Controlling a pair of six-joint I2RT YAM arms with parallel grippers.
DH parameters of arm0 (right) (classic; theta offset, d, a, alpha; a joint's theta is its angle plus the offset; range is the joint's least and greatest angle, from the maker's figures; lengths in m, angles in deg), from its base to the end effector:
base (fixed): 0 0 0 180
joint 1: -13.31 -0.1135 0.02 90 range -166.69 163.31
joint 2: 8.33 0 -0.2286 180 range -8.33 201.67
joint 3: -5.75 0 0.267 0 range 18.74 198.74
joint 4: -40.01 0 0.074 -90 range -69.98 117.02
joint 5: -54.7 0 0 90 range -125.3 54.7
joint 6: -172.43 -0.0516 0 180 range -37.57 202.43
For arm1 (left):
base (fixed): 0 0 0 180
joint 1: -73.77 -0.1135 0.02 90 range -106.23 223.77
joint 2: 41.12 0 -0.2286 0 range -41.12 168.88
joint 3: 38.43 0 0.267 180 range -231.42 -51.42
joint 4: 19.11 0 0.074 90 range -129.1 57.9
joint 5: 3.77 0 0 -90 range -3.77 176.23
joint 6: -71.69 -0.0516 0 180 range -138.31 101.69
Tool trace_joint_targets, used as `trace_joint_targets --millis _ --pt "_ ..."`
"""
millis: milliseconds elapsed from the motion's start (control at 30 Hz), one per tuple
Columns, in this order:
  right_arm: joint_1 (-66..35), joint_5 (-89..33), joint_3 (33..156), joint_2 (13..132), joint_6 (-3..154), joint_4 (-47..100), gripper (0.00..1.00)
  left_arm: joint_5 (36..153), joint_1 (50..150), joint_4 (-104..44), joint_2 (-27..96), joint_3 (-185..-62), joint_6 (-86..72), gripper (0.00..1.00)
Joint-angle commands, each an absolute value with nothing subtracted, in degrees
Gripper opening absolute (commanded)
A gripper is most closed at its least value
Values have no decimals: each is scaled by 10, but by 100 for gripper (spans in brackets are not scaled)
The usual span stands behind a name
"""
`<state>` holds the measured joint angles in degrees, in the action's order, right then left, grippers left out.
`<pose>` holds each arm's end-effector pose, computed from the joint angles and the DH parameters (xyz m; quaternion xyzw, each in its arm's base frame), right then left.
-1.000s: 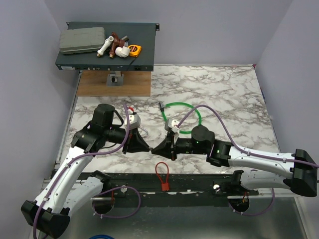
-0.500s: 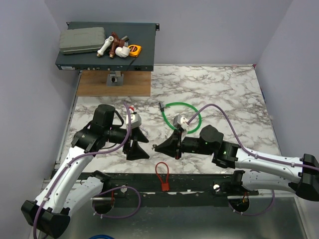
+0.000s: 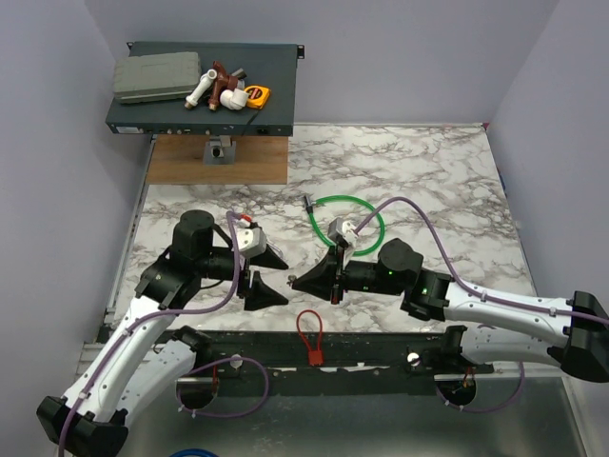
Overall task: Unlock with the key
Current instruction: Pick up the key from the center of the board.
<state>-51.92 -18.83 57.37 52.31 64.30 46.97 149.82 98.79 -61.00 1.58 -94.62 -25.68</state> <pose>0.1103 0.2740 0.2664 -0.3758 0.6132 0.5339 0.4446 0.1589 -0.1252 0.2847 0.4627 0.6258 -0.5140 0.3606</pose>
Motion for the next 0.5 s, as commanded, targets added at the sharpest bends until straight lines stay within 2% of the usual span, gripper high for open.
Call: trace_joint_targets --millis 0,100,300,467 --pt "-516 -164 587 536 619 522 1 1459 1015 -565 -25 -931 -302 80" --pt "-516 -153 588 546 611 543 1 1438 1028 -546 -41 -924 -306 75" --pt "-515 -148 587 551 598 575 1 1433 1038 -556 -42 -927 -313 56" --pt "-512 -147 581 544 591 589 1 1433 1039 -564 -48 -923 -317 47"
